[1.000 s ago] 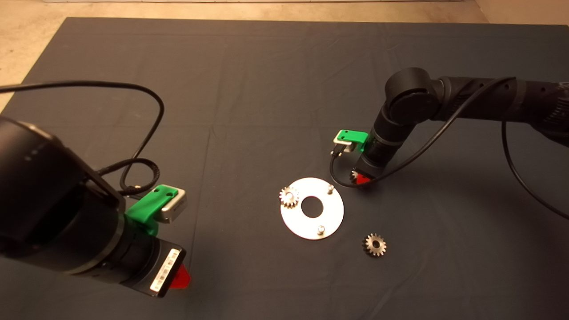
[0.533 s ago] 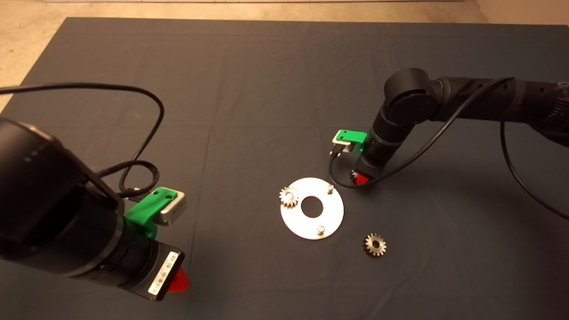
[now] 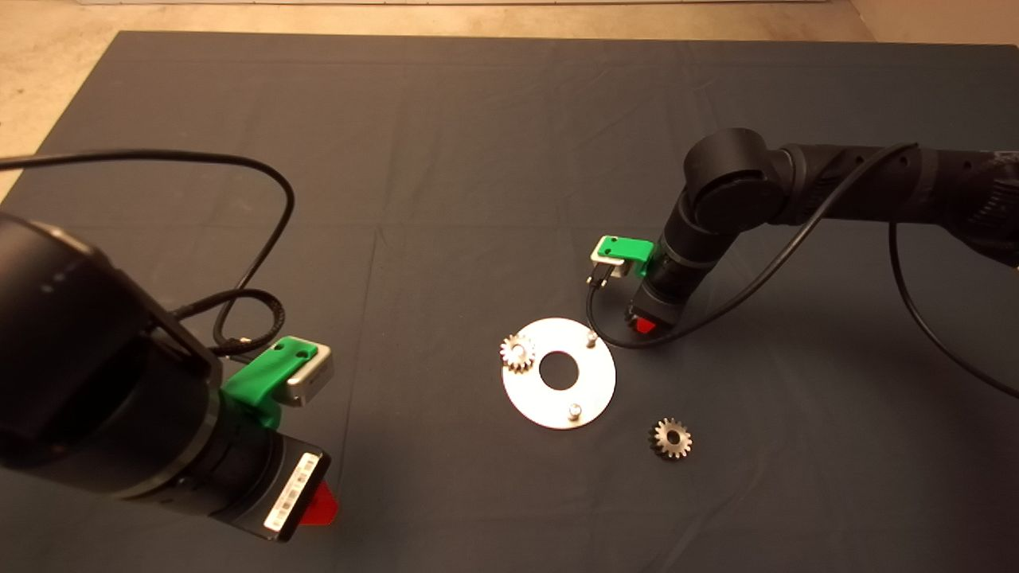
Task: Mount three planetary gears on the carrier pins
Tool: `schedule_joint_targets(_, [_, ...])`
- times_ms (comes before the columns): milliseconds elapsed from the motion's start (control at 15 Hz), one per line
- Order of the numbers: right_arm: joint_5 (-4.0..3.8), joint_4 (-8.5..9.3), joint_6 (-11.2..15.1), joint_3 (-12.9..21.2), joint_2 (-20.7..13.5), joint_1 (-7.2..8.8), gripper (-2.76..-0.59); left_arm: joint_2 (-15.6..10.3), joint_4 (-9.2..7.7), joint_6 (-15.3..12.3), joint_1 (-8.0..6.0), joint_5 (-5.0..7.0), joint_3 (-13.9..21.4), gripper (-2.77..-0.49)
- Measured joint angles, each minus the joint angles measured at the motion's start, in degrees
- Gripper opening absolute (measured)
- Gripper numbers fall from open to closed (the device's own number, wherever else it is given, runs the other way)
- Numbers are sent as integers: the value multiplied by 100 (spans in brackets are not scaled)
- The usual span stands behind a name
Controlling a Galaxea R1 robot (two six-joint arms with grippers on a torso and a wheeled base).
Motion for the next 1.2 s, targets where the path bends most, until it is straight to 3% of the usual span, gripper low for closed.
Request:
schedule_joint_targets(133, [-33, -45, 0, 28, 27, -24, -223, 0, -4, 0, 0, 0, 2, -138])
schedule_joint_targets(600, [-41, -172, 0, 35, 27, -123, -224, 0, -6, 0, 0, 0, 2, -138])
schedule_joint_targets(1200, [-46, -251, 1, 66, 27, -138, -230, 0, -9, 0, 0, 0, 2, -138])
